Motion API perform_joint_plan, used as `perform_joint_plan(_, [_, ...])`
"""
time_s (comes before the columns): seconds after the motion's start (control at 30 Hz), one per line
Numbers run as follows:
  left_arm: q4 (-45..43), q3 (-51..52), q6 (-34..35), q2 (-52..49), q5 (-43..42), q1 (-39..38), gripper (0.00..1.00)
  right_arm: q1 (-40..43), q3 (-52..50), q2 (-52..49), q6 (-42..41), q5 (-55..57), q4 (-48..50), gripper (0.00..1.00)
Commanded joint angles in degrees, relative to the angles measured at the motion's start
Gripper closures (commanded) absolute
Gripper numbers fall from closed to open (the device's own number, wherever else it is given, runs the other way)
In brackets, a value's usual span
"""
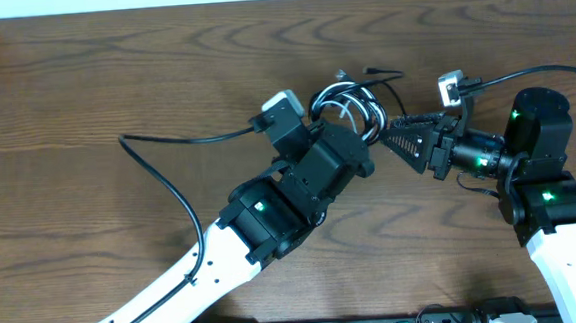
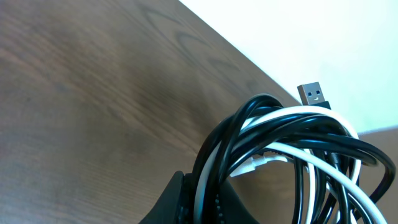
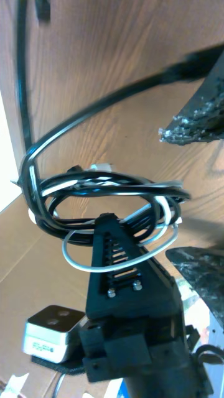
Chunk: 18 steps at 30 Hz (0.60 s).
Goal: Untangle cables
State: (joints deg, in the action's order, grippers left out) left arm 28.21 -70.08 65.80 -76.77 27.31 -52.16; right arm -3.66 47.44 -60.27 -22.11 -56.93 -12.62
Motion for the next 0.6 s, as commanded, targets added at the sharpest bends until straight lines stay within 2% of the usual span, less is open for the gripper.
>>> perform_joint_plan(0.0, [-0.68, -0.31, -6.21, -0.28, -0.72, 0.07, 0.93, 0.13, 1.20, 0.13, 0.26, -0.02, 0.00, 0.60])
perform_joint_plan(0.13, [-0.72, -0.31, -6.21, -0.28, -0.74, 0.07, 0.93, 0.13, 1.20, 0.13, 0.26, 0.00, 0.00, 0.78])
perform_joint_plan(0.2, [-1.01, -0.31, -6.21, -0.28, -0.83, 0.07, 0.93, 0.13, 1.20, 0.13, 0.26, -0.02, 0.00, 0.83])
perform_joint_plan(0.47, [-1.49, -0.31, -6.25, -0.28, -1.62, 0.04, 0.92, 0.13, 1.20, 0.13, 0.26, 0.00, 0.00, 0.82])
perform_joint_plan(0.57, [-1.51, -0.31, -6.25, -0.28, -1.62, 0.04, 0.93, 0.13, 1.20, 0.13, 0.28, 0.00, 0.02, 0.87])
